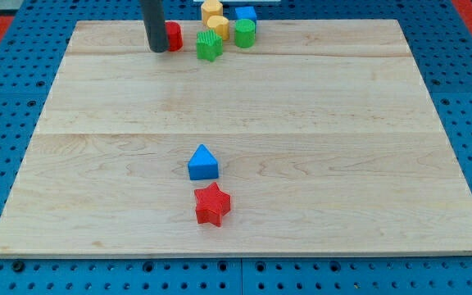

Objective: Move the blue triangle to the left of the yellow heart

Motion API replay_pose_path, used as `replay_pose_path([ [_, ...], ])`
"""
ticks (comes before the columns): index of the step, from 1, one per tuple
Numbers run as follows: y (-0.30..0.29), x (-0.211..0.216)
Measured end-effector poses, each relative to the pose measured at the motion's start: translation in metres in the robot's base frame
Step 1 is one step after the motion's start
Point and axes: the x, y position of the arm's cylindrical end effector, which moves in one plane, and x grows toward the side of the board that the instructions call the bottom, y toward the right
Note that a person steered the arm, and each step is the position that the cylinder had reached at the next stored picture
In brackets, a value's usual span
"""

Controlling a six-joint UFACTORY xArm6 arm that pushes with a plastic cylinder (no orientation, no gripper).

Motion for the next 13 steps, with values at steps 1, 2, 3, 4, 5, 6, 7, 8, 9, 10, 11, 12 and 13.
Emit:
replay_pose_path([
  [1,-0.013,0.004],
  [2,-0.019,0.057],
  [3,0.062,0.1],
  [4,0.136,0.16],
  [5,0.145,0.252],
  [6,0.103,0.299],
  [7,0.061,0.268],
  [8,0.062,0.239],
  [9,0.07,0.228],
  [10,0.096,0.221],
  [11,0.117,0.189],
  [12,0.126,0.15],
  [13,0.127,0.112],
])
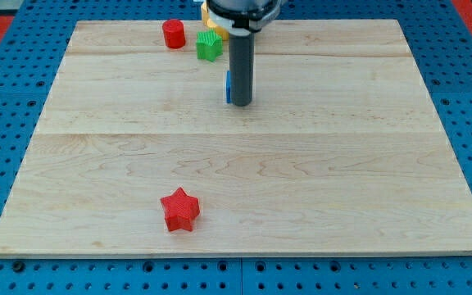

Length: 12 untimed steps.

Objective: Move the blue triangle to the left of the yellow heart

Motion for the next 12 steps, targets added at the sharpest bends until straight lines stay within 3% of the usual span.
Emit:
replay_pose_path([
  [2,0.029,-0.029],
  [8,-0.171,-0.043],
  [10,-0.142,-0.082],
  [12,-0.123,-0.094],
])
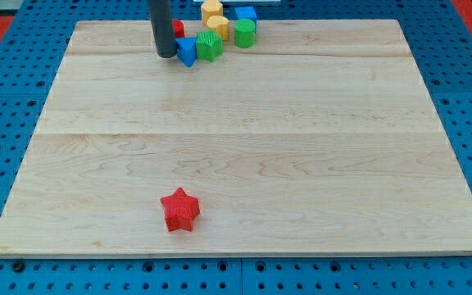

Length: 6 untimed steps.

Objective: Move the blue triangle to the left of the yellow heart

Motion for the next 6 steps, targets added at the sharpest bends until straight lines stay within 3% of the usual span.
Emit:
replay_pose_path([
  [1,-0.025,0.003],
  [2,-0.027,0.045],
  [3,0.014,0.064],
  [6,0.036,0.005],
])
